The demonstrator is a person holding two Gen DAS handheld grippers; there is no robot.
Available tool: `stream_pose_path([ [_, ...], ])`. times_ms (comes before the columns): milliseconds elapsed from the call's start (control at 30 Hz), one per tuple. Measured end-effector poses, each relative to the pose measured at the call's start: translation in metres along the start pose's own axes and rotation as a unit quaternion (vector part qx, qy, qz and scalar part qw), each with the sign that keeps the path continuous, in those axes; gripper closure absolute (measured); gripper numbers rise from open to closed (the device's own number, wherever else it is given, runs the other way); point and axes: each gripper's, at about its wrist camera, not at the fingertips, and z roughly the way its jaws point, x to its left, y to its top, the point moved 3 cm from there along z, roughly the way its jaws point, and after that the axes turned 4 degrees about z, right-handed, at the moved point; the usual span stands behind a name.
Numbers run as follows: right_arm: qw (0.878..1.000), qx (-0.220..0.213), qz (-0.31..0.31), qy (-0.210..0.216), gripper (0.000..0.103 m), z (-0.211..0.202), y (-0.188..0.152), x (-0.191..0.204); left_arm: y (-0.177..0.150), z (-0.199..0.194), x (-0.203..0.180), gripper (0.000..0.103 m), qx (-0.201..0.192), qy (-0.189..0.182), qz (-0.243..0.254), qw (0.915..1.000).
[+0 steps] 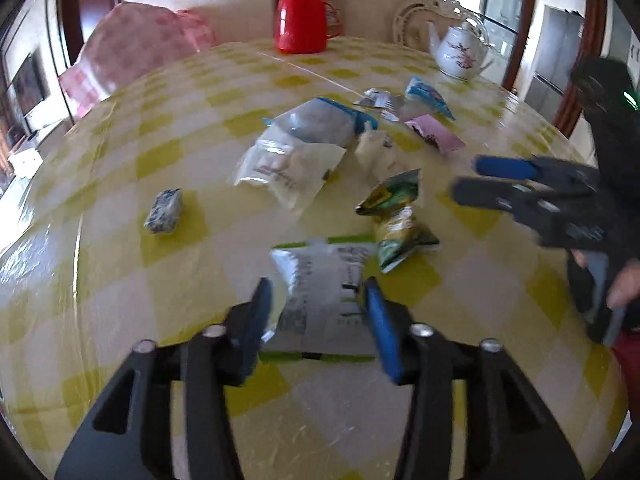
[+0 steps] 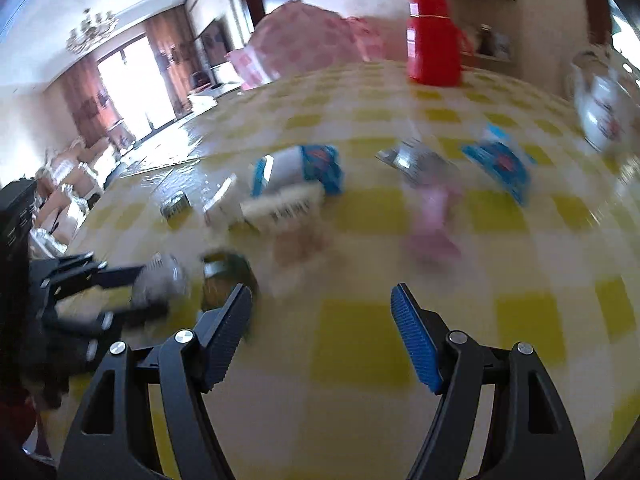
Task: Organize snacks
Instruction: 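Grasp the green-printed white packet with the left tool, then grasp the clear plastic bag with the right tool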
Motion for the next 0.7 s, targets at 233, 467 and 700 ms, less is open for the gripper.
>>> stream_pose_path([
  [233,0.999,0.033,-0.035,0.010,0.043,0.048,0.027,0.030,0.002,0.008,0.005,0.028,0.017,0.012,-0.004,0.9998],
  [467,0.999,0.000,-0.052,-0.012,0.070,0.031,0.025,0.026,0.001,0.015,0.000,0.040,0.013,0.016,-0.002,0.9998],
  [700,0.999,0.007,-0.034,-0.010,0.100,0.005,0.017,0.011,-0.009,0.003,-0.021,0.059,0.014,0.004,0.011,0.9998],
])
